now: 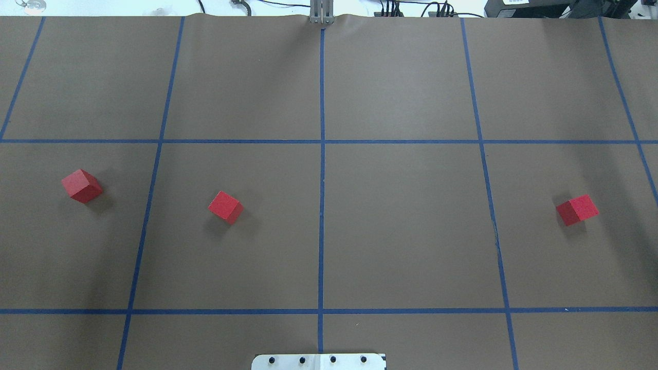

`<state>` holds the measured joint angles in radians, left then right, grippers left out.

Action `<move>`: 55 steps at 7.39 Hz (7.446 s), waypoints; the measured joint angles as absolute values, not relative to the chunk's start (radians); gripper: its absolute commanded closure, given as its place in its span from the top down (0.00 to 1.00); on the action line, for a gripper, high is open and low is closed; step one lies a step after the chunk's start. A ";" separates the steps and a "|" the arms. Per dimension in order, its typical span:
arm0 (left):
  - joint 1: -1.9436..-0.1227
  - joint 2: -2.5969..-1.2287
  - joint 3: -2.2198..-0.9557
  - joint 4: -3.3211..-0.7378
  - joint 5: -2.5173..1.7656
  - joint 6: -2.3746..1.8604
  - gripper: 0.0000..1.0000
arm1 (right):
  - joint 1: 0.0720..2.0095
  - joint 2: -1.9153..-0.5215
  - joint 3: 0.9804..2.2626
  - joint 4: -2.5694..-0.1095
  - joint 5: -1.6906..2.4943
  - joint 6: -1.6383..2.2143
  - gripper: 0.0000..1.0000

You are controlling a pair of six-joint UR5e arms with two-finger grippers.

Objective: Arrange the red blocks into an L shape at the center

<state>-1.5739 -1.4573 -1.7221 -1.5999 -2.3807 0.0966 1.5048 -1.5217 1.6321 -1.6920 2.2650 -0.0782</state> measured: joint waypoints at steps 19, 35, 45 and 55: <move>-1.545 -1.556 -1.704 -2.049 -2.390 -0.026 1.00 | 1.109 -1.653 1.764 -0.965 2.211 0.540 0.99; -1.526 -1.557 -1.704 -2.069 -2.390 -0.021 1.00 | 0.887 -1.763 1.760 -0.936 2.073 0.610 0.86; -1.526 -1.554 -1.702 -2.074 -2.390 -0.024 1.00 | 0.869 -1.575 1.776 -0.997 2.077 0.657 0.00; -1.526 -1.554 -1.683 -2.071 -2.388 -0.025 1.00 | 0.436 -0.784 1.660 -1.658 1.780 1.313 0.00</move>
<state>-1.5263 -1.5539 -1.6825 -2.0711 -2.3884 -0.0253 0.4358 -0.7843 1.6599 -1.6576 1.7796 1.3135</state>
